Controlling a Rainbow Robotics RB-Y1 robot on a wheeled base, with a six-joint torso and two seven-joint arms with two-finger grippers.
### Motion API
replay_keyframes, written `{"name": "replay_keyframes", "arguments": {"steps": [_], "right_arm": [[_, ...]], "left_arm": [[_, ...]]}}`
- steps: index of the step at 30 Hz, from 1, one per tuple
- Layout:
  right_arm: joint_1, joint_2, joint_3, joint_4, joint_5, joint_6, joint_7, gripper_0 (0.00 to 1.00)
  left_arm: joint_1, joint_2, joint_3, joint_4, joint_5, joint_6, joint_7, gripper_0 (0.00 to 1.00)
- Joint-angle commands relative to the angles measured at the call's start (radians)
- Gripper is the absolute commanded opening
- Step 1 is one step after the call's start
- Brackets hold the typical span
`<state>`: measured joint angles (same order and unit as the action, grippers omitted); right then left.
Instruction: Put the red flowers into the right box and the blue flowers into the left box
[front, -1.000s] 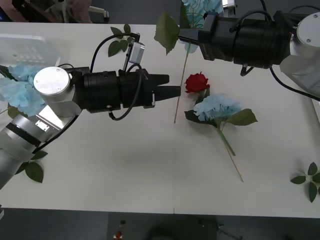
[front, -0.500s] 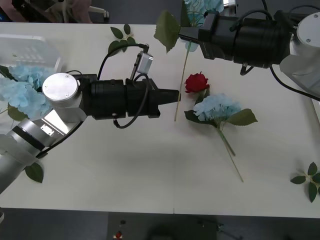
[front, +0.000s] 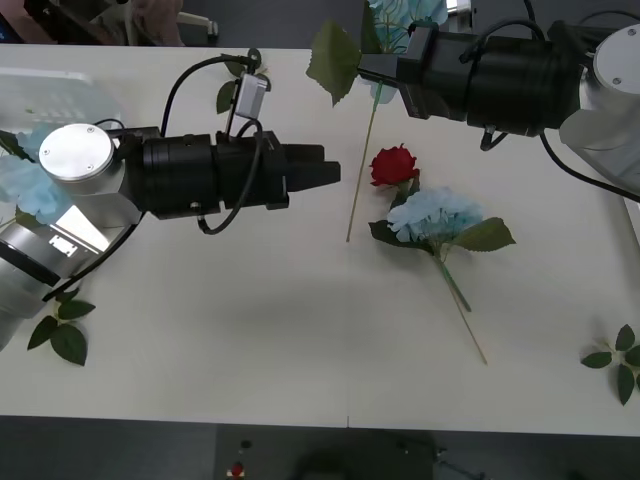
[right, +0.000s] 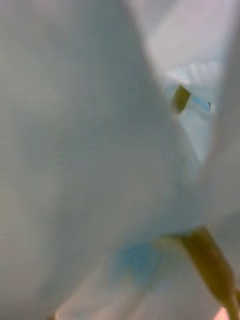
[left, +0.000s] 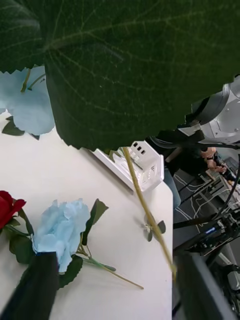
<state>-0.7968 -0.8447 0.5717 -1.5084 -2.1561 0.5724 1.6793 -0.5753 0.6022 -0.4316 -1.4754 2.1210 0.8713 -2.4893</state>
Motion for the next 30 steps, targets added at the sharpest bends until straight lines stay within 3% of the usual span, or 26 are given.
{"name": "replay_keyframes", "arguments": {"steps": [1,8,10,11,12,30], "right_arm": [[-0.027,0.009,-0.016,-0.012,0.007,-0.003,-0.035,0.0],[-0.027,0.007,-0.016,-0.012,0.009,-0.003,-0.032,0.0],[-0.028,0.009,-0.016,-0.012,0.009,-0.005,-0.032,0.0],[-0.028,0.007,-0.016,-0.012,0.009,-0.005,-0.033,0.0],[-0.028,0.007,-0.016,-0.012,0.009,-0.005,-0.032,0.0],[-0.028,0.007,-0.016,-0.016,0.009,-0.011,-0.036,0.0]], "left_arm": [[-0.031,-0.001,-0.009,-0.02,0.014,0.006,0.059,1.0],[-0.052,-0.082,-0.137,-0.02,0.014,-0.14,0.059,0.99],[-0.058,-0.091,-0.157,-0.02,0.008,-0.169,0.059,0.63],[-0.06,-0.096,-0.159,-0.02,-0.001,-0.172,0.059,0.36],[-0.06,-0.101,-0.159,-0.02,-0.007,-0.172,0.061,0.01],[-0.058,-0.068,-0.144,-0.028,0.007,-0.17,0.061,0.0]]}}
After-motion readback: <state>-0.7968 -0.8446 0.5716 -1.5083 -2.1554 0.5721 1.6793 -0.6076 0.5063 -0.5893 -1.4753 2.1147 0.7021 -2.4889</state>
